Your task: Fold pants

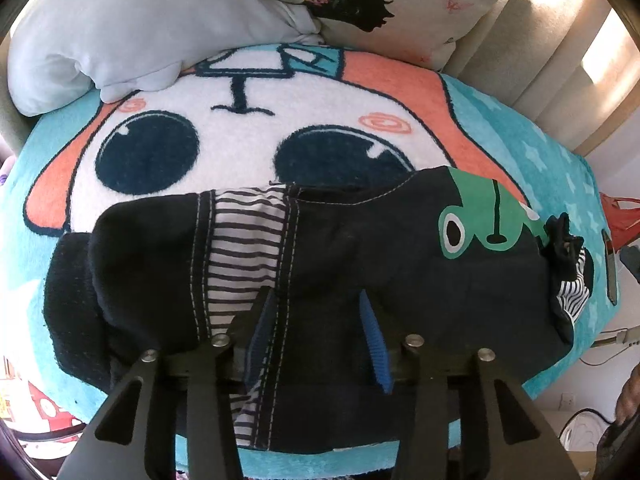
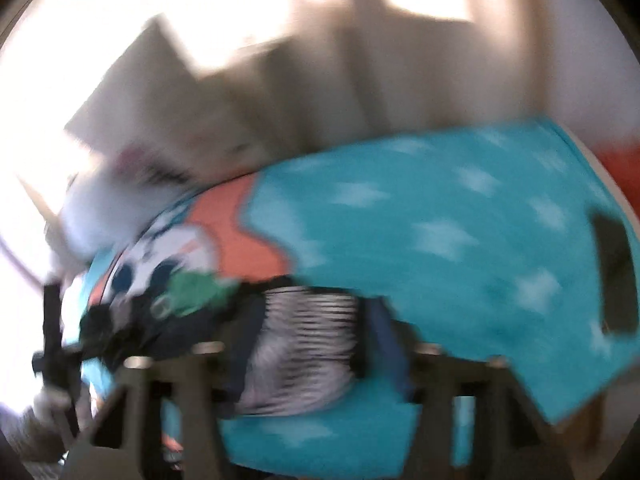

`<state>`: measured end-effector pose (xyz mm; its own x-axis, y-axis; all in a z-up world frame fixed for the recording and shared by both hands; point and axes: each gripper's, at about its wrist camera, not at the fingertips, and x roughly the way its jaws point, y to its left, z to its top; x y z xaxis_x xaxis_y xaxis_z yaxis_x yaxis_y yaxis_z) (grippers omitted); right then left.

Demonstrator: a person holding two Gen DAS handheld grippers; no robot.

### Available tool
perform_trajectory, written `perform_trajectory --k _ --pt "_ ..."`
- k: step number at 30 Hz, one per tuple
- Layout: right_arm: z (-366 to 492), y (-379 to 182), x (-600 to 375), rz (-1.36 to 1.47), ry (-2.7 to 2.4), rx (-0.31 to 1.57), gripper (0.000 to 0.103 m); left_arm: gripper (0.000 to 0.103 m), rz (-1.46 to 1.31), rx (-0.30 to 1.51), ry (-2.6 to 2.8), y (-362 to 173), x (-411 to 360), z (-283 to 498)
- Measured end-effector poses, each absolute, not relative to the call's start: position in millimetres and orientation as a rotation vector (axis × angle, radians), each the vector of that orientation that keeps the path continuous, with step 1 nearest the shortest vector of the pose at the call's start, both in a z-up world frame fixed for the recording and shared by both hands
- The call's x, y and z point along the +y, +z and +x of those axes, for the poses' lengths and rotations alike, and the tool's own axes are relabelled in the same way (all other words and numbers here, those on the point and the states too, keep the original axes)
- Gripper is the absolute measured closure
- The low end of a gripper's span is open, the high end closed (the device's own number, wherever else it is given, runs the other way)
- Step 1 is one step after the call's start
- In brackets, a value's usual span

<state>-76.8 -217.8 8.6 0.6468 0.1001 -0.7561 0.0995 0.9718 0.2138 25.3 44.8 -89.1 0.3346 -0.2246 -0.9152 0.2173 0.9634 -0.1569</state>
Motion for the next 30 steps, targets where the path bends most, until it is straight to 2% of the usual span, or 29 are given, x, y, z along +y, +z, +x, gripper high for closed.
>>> perform_trajectory --k 5,6,7,12,13,14,15,19,25,30 --pt "-33.7 -30.3 -136.0 -0.161 -0.040 0.948 0.037 0.051 -0.002 1.193 -0.306 -94.9 44.8 24.2" --pt "-28.0 -40.0 -132.8 -0.214 -0.075 0.972 0.070 0.051 -0.006 1.195 -0.307 -95.8 45.2 24.6" --pt "-26.1 -44.9 -138.4 -0.204 -0.102 1.002 0.094 0.050 -0.011 1.197 -0.308 -96.6 45.9 24.9" --pt "-61.5 -31.7 -216.8 0.081 -0.219 0.963 0.091 0.049 -0.024 1.191 -0.312 -97.6 46.4 24.4" --pt "-72.5 -35.4 -243.5 0.175 -0.258 0.968 0.090 0.048 -0.023 1.189 -0.311 -97.8 45.9 24.0" --pt "-80.8 -41.2 -265.1 0.254 -0.297 0.980 0.084 0.047 -0.022 1.187 -0.310 -97.9 45.4 23.6" --pt "-88.8 -48.4 -287.2 0.322 -0.360 0.999 0.082 0.046 -0.020 1.185 -0.309 -97.9 44.5 23.3" --pt "-138.6 -60.9 -353.9 0.557 -0.565 1.019 0.082 0.043 -0.011 1.179 -0.299 -97.6 41.1 21.9" --pt "-146.4 -14.5 -343.9 0.726 -0.302 0.808 0.082 0.037 -0.007 1.174 -0.290 -98.3 37.5 21.9" --pt "-90.3 -20.9 -292.0 0.866 0.149 0.836 0.080 0.030 0.025 1.160 -0.292 -99.9 31.5 19.4"
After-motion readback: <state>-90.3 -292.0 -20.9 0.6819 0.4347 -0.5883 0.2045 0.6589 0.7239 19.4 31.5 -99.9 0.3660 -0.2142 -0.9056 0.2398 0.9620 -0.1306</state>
